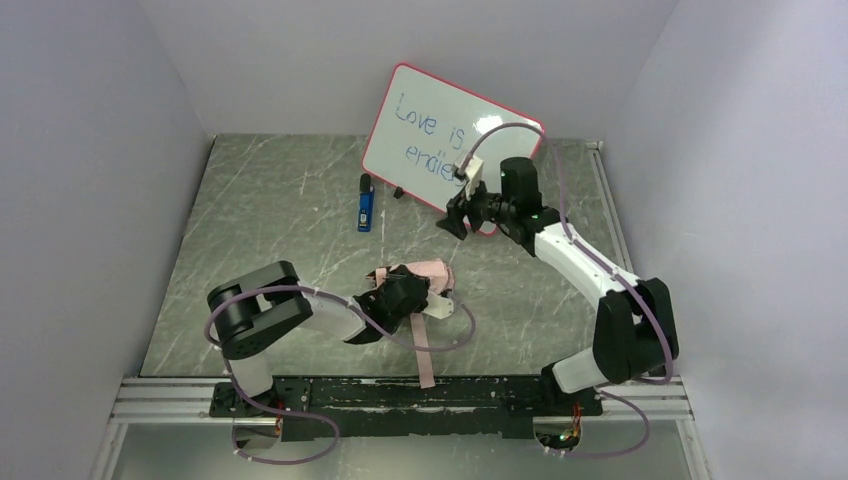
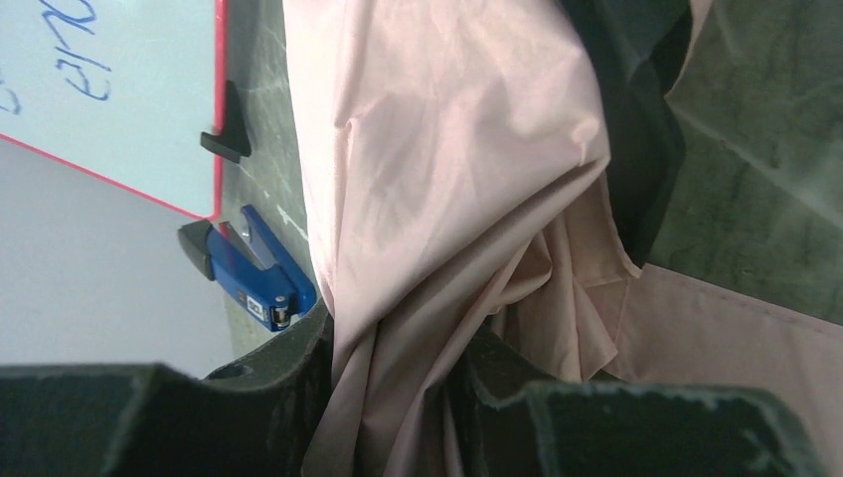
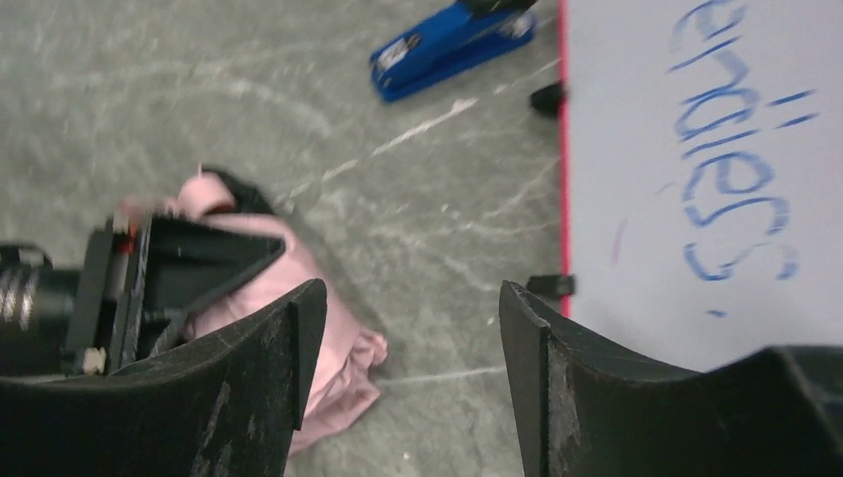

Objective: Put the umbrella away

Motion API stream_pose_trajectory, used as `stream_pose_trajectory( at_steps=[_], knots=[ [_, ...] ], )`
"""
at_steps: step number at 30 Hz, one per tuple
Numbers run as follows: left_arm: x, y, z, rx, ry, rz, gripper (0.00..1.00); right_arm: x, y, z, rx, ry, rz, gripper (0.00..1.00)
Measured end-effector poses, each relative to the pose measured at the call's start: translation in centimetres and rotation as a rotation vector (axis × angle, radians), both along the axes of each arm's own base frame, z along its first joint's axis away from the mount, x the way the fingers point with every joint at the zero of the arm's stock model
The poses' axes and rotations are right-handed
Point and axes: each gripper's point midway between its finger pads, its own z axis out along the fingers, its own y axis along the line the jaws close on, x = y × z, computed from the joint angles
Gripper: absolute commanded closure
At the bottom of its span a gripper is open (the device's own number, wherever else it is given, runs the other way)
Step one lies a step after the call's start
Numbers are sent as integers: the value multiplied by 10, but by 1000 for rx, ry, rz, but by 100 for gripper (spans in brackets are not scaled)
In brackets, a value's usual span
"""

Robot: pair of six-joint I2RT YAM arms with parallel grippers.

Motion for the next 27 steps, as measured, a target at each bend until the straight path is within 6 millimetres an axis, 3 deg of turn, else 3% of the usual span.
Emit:
stream_pose_trajectory(
  at_steps=[5,8,15,27],
  knots=[
    [-3,0,1,14,-78,-25,95,-25,3,-45,-112,88,149,30],
    [-4,0,3,21,-116,-36,95,-34,8,-61,-172,116,239,29],
    [-5,3,4,41,-197,-47,95,-72,33,-85,-296,106,493,29],
    [-9,7,5,63,-237,-60,95,-92,48,-123,-416,184,659,28]
  ],
)
